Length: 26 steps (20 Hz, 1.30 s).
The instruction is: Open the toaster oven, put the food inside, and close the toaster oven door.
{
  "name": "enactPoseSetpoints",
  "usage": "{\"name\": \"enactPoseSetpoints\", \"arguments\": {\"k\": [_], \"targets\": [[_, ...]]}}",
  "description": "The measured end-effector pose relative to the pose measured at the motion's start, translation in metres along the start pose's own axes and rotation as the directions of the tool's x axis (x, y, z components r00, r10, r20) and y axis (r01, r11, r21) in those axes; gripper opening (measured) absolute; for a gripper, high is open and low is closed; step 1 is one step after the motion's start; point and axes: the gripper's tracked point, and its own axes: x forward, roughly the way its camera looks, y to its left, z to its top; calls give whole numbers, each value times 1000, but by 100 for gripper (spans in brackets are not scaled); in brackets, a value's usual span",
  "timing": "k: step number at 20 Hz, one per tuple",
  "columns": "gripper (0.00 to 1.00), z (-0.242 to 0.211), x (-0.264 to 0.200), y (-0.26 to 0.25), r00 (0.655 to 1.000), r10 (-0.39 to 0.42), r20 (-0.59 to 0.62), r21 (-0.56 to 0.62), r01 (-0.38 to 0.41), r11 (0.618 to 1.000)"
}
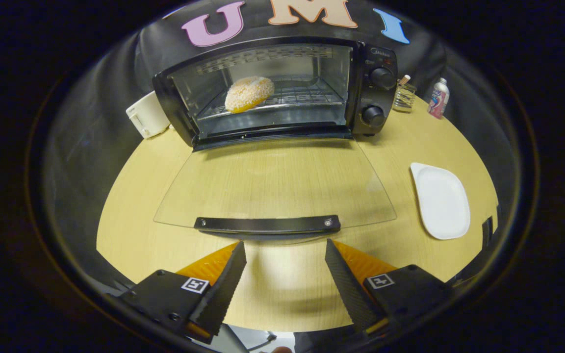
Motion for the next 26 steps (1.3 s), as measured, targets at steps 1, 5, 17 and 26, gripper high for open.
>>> {"name": "enactPoseSetpoints", "arguments": {"k": [1, 5, 17, 26], "targets": [[100, 2, -1, 0, 1000, 1, 8, -8, -1, 1000], [100, 18, -12, 1, 998, -2, 65, 10, 1, 1000], [100, 60, -43, 5, 986, 2, 167, 51, -11, 999], [100, 119, -68, 10, 962, 2, 271, 23, -9, 1000]]}}
